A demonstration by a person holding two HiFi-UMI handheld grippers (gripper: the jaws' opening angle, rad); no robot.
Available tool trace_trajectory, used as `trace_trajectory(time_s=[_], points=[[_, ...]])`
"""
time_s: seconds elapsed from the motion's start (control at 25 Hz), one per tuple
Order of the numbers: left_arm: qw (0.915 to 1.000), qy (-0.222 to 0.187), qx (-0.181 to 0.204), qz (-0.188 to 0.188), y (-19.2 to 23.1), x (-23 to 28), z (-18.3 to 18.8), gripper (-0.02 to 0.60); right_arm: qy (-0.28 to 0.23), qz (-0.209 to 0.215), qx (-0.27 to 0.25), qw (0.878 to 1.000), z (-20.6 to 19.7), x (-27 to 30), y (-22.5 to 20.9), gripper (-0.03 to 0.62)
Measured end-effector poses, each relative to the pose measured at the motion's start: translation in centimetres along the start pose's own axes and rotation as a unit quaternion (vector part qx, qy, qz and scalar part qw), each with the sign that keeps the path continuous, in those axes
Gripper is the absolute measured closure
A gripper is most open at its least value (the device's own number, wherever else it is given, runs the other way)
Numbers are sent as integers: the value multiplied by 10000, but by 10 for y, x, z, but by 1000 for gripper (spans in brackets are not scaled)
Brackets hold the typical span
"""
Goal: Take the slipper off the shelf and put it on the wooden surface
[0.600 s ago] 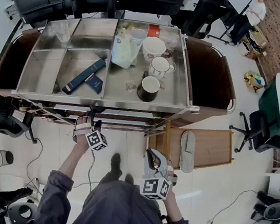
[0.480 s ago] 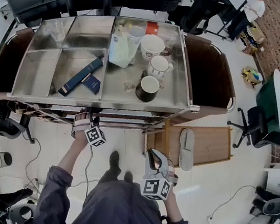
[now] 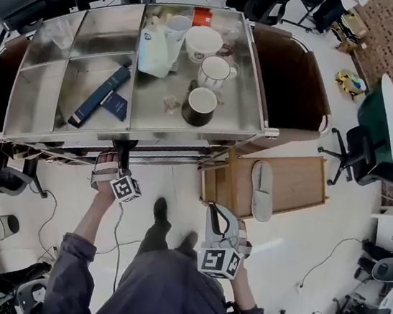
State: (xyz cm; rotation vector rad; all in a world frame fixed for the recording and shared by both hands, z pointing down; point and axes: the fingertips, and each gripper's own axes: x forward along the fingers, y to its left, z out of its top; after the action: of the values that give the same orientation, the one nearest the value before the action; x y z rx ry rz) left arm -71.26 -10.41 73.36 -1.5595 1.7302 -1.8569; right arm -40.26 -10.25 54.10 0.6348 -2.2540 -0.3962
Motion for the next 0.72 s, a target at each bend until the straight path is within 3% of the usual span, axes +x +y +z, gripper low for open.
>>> trace_trajectory(time_s=[0.24, 0.44, 0.56, 0.72], points=[[9992, -17, -173, 372, -5, -67, 8, 501, -65, -132, 129, 9998, -35, -37, -1, 568], [9981, 104, -382, 475, -39, -149, 35, 502, -239, -327, 376, 9985, -84, -87, -5, 573], [9974, 115, -459, 540, -56, -212, 66, 502, -460, -348, 487, 9971, -116, -131, -9, 577], [9971, -60, -571, 503, -98, -296, 136, 500, -590, -376, 616, 9956, -174, -204, -28, 586]])
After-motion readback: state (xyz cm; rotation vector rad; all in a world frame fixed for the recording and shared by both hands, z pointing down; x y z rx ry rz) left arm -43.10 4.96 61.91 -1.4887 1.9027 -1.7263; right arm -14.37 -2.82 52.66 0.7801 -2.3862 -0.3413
